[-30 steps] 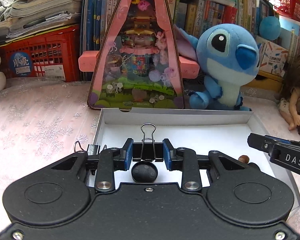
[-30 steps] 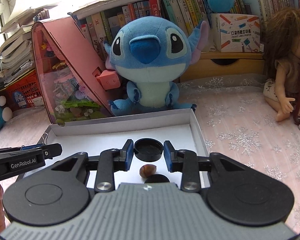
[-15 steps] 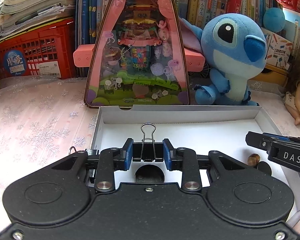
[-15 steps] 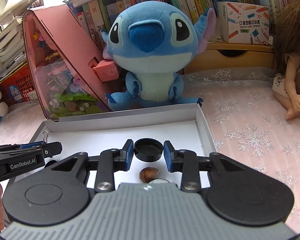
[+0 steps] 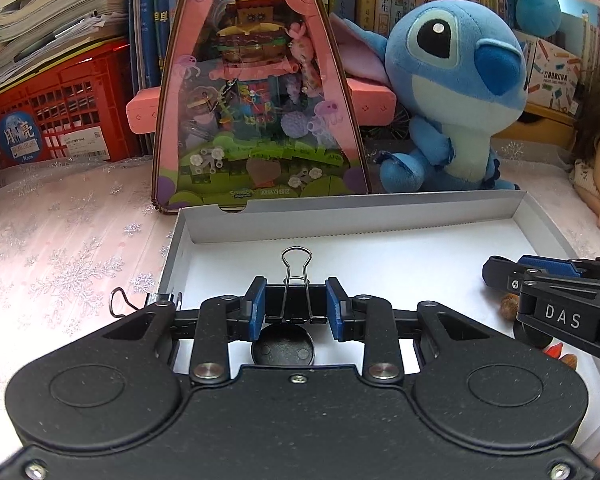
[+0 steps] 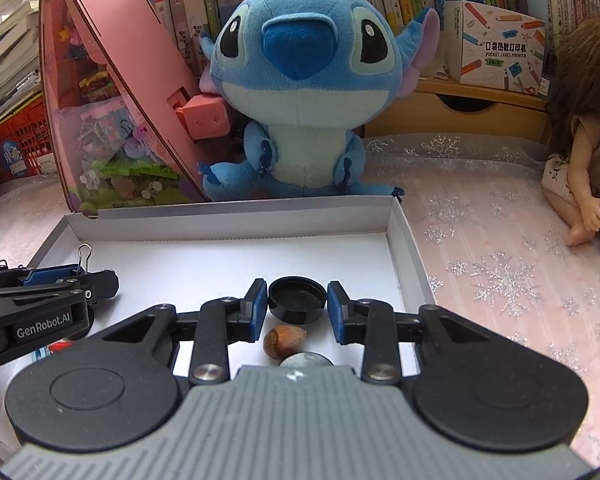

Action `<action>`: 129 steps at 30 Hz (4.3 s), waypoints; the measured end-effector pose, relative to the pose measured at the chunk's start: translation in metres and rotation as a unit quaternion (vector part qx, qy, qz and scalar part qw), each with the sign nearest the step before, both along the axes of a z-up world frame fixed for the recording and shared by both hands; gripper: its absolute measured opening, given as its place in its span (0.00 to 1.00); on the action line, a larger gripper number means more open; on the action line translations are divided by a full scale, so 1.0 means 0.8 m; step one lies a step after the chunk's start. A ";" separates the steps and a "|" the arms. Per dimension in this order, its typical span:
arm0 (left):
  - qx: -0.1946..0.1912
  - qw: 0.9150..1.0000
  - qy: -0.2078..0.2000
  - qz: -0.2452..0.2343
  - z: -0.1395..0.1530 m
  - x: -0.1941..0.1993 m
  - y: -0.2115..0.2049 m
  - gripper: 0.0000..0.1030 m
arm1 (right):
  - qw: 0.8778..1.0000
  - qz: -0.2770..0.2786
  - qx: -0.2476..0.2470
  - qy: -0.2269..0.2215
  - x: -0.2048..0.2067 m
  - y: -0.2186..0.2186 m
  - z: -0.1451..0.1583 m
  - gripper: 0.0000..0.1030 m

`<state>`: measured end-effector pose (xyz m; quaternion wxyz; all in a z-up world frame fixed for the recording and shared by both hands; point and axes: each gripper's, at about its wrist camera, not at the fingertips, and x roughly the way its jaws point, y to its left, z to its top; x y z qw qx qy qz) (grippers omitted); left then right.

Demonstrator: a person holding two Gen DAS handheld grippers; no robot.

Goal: Organize rigid objects

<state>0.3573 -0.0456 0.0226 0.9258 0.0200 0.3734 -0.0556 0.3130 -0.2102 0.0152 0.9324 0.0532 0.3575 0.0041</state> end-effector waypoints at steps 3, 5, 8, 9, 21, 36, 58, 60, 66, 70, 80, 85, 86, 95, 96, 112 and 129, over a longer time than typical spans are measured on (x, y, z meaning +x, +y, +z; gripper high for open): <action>0.000 1.000 0.002 0.000 -0.002 0.000 -0.002 0.28 | 1.000 0.001 -0.001 0.000 -0.001 0.000 0.000 0.37; 0.003 1.000 0.003 -0.001 -0.003 0.001 -0.004 0.28 | 1.000 0.002 -0.002 0.000 -0.001 0.001 0.000 0.37; 0.004 1.000 0.002 0.000 -0.003 0.002 -0.005 0.28 | 1.000 0.002 -0.001 0.003 0.000 0.001 -0.002 0.37; 0.003 1.000 0.002 0.000 -0.003 0.002 -0.005 0.28 | 1.000 0.002 -0.001 0.004 0.000 0.001 -0.002 0.37; 0.010 1.000 -0.001 -0.003 -0.005 0.001 -0.007 0.29 | 1.000 0.007 -0.009 0.011 0.001 0.003 -0.005 0.38; 0.010 1.000 -0.004 -0.011 -0.007 -0.002 -0.010 0.40 | 1.000 -0.002 -0.008 0.008 0.000 0.003 -0.006 0.56; -0.013 1.000 0.009 0.002 -0.004 -0.001 -0.001 0.69 | 1.000 -0.012 -0.016 -0.019 -0.011 0.004 0.001 0.79; -0.015 1.000 0.010 0.004 -0.001 -0.001 -0.002 0.70 | 1.000 -0.009 -0.017 -0.020 -0.014 0.005 0.001 0.81; 0.003 1.000 -0.005 0.002 0.006 -0.009 -0.005 0.73 | 1.000 -0.002 -0.021 -0.019 -0.019 0.008 0.002 0.81; 0.013 1.000 -0.010 -0.003 0.009 -0.013 -0.008 0.74 | 1.000 -0.001 -0.024 -0.019 -0.023 0.010 0.004 0.81; 0.011 1.000 -0.012 -0.002 0.012 -0.022 -0.007 0.75 | 0.999 0.000 -0.026 -0.026 -0.036 0.005 0.009 0.84; 0.010 1.000 -0.014 -0.003 0.014 -0.029 -0.006 0.75 | 0.999 -0.002 -0.025 -0.030 -0.040 0.004 0.012 0.84; 0.010 1.000 -0.015 -0.004 0.015 -0.030 -0.005 0.75 | 0.999 -0.002 -0.025 -0.030 -0.041 0.003 0.013 0.84; 0.010 1.000 -0.023 -0.009 0.026 -0.044 -0.005 0.76 | 0.999 0.003 -0.027 -0.043 -0.053 0.006 0.027 0.85; 0.009 1.000 -0.024 -0.009 0.027 -0.046 -0.005 0.76 | 0.999 0.003 -0.027 -0.044 -0.055 0.006 0.028 0.85; 0.002 0.999 -0.044 -0.017 0.049 -0.088 0.003 0.78 | 0.997 0.012 -0.023 -0.071 -0.091 0.008 0.055 0.87; -0.015 0.997 -0.065 -0.028 0.073 -0.160 0.011 0.81 | 0.993 0.009 -0.062 -0.105 -0.157 0.017 0.080 0.96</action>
